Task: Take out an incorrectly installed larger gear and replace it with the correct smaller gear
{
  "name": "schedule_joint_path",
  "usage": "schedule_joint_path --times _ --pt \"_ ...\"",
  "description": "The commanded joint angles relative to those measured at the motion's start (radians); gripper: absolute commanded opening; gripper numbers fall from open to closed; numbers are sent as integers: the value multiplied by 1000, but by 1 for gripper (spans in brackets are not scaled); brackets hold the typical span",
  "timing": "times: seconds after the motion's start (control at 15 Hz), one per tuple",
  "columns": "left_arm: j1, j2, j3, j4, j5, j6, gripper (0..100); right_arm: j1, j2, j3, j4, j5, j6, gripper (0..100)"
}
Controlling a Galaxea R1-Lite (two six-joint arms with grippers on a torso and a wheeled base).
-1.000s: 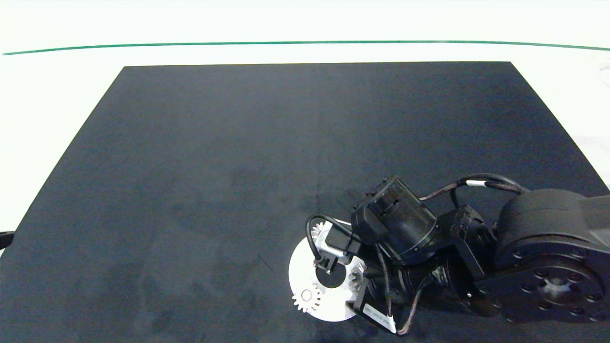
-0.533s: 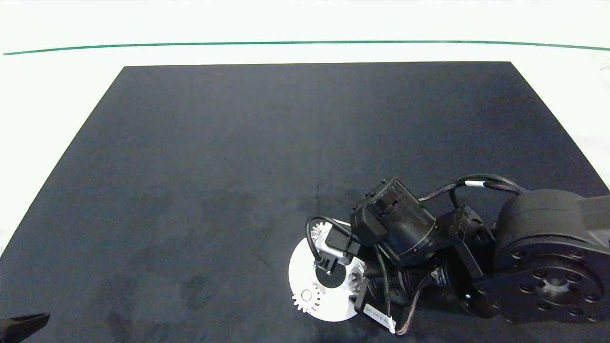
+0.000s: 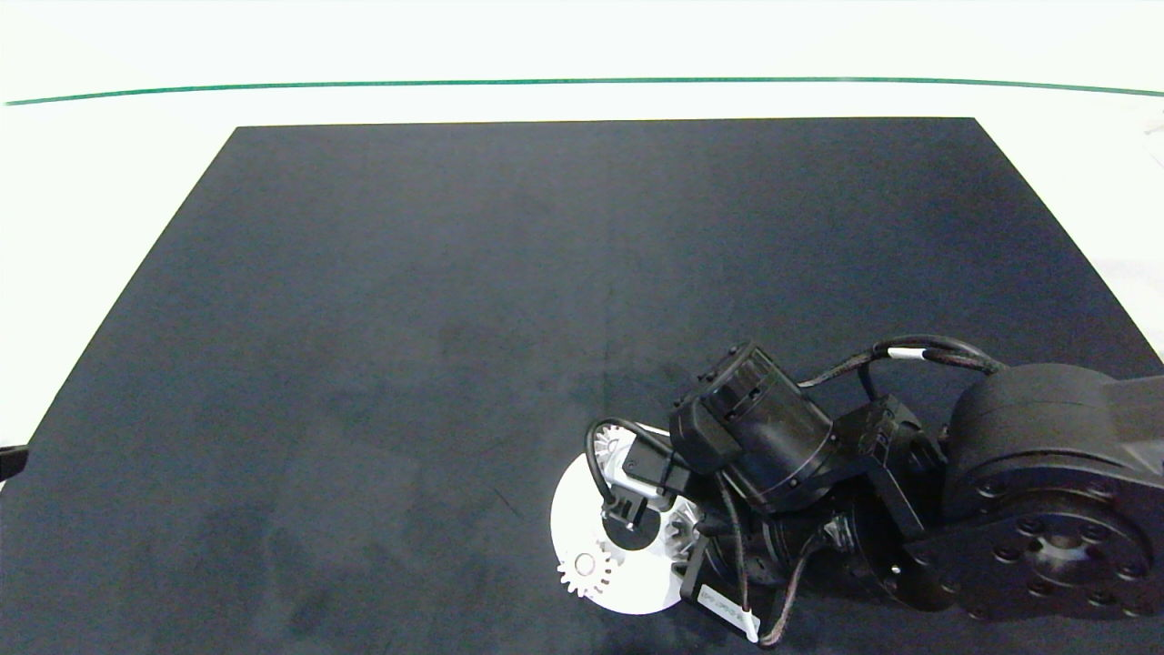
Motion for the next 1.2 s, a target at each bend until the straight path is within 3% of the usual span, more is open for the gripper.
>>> schedule_joint_path --times 0.07,0.27,1.0,1.2 --pt "-1 0 -3 4 1 1 100 0 -4 1 3 -1 -1 40" --pt "-1 0 -2 4 1 1 100 1 -9 9 1 -1 -1 34" --pt "-1 -2 0 4 1 1 100 13 -122 26 3 -1 1 34" --pt "-3 -8 0 4 1 1 100 6 -179 76 4 -32 4 34"
